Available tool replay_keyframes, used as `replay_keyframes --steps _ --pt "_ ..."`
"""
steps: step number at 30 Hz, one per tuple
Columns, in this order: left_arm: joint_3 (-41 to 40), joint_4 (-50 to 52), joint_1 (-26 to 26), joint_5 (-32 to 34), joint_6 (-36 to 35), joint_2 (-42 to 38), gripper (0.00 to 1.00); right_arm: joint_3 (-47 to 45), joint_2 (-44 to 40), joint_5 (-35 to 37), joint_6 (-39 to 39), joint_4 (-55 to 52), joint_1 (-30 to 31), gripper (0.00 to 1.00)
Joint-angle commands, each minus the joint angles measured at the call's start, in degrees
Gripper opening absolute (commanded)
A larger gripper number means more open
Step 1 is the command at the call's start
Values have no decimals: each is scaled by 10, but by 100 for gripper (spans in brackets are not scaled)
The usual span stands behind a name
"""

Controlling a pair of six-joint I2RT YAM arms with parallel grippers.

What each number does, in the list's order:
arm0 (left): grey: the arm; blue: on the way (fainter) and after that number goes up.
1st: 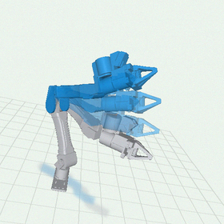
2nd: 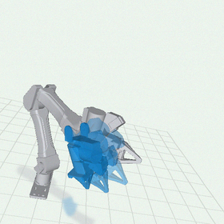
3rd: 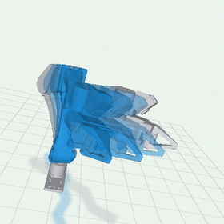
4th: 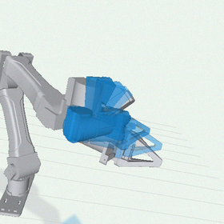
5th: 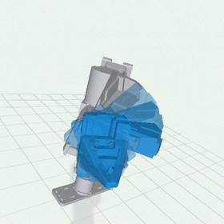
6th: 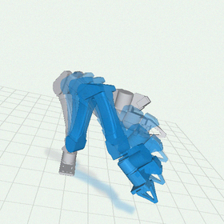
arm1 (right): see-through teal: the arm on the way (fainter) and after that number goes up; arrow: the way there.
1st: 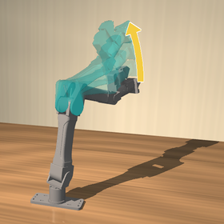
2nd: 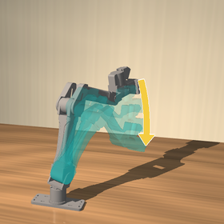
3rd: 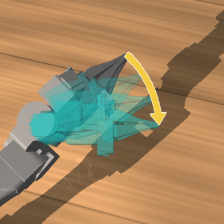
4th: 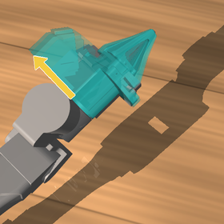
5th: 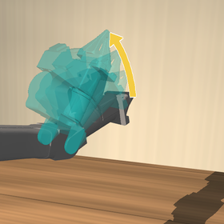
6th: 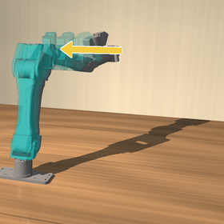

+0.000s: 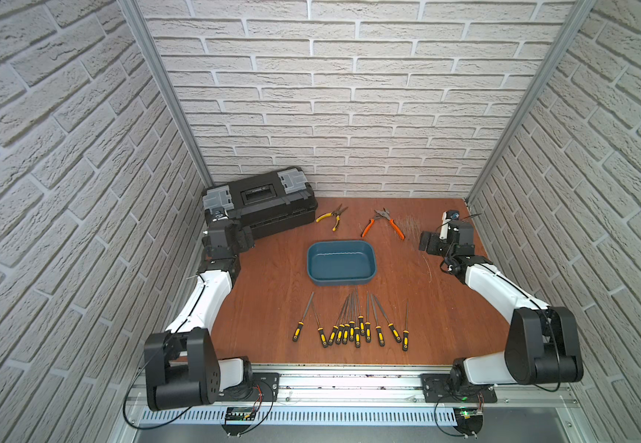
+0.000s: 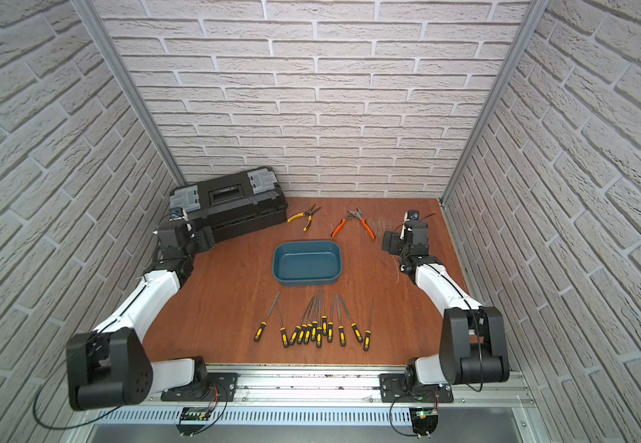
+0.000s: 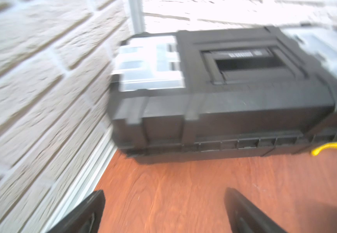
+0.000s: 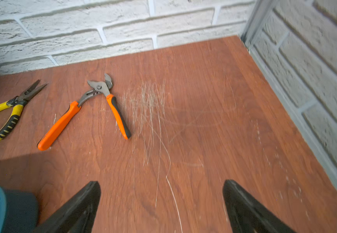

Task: Put the file tool into the storage box
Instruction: Pick up the file tool from the center of the board.

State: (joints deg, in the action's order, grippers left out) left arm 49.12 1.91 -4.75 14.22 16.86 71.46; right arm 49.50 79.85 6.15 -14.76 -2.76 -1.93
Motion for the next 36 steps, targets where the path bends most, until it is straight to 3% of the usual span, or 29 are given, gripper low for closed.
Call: replay_keyframes --steps 1,6,9,16,24,32,36 --pt "12 137 -17 -5 107 -25 98 -6 -36 -30 -91 -119 -6 99" --pt "70 220 -20 -91 148 11 98 -31 -114 -115 -105 -159 -6 99" --pt "107 267 -1 -107 166 24 98 -37 -182 -105 -125 -219 -4 99" --pt "160 364 110 -69 178 24 98 -52 -309 -100 -159 -391 -3 99" --pt "163 389 207 -95 212 30 98 -71 -439 -126 -217 -502 24 92" --pt "186 395 280 -96 218 48 98 -48 -430 -115 -261 -562 72 84" --pt "192 395 299 -96 222 48 98 -35 -389 -74 -295 -552 144 82"
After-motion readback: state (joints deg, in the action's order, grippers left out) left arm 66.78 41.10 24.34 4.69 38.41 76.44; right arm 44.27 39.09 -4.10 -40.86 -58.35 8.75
